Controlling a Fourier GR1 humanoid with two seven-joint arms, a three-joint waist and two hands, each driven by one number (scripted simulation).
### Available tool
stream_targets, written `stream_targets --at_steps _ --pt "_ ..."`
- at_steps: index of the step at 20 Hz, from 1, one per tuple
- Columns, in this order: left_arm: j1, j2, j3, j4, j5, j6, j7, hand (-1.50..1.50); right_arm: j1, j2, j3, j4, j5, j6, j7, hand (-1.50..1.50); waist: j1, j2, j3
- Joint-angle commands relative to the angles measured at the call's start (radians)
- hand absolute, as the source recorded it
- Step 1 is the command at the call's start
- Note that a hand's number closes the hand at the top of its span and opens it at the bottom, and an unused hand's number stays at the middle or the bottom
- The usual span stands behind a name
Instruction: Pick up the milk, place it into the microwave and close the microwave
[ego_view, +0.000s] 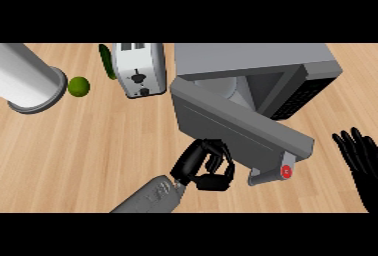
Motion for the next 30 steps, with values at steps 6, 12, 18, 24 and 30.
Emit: stream_targets --at_steps 6,12,18,24,30 --pt "-0.114 -0.006 -0.076 -0.010 0.234 0.130 -0.043 1.50 0.000 -0.030 0.052 -0.130 -0.077 0.076 0.097 -1.50 -0.071 0.015 -0.002" --pt "-0.188 -0.006 -0.014 -0.005 0.340 0.278 -0.077 1.50 -0.029 -0.098 0.008 -0.190 -0.124 0.091 0.148 -1.50 -0.098 0.018 -0.004" --pt "-0.250 -0.007 -0.014 0.043 0.435 0.369 -0.075 -1.50 -0.083 -0.131 -0.031 -0.200 -0.163 0.085 0.170 -1.50 -0.125 0.030 -0.002" --pt "-0.337 -0.006 0.014 0.109 0.500 0.422 -0.040 -1.50 -0.176 -0.221 -0.128 -0.239 -0.078 0.031 0.158 -1.50 -0.162 0.041 -0.002" --pt "-0.338 -0.007 0.052 0.056 0.582 0.484 -0.089 -1.50 -0.239 -0.292 -0.179 -0.245 0.020 -0.006 0.140 1.50 -0.150 0.054 -0.001"
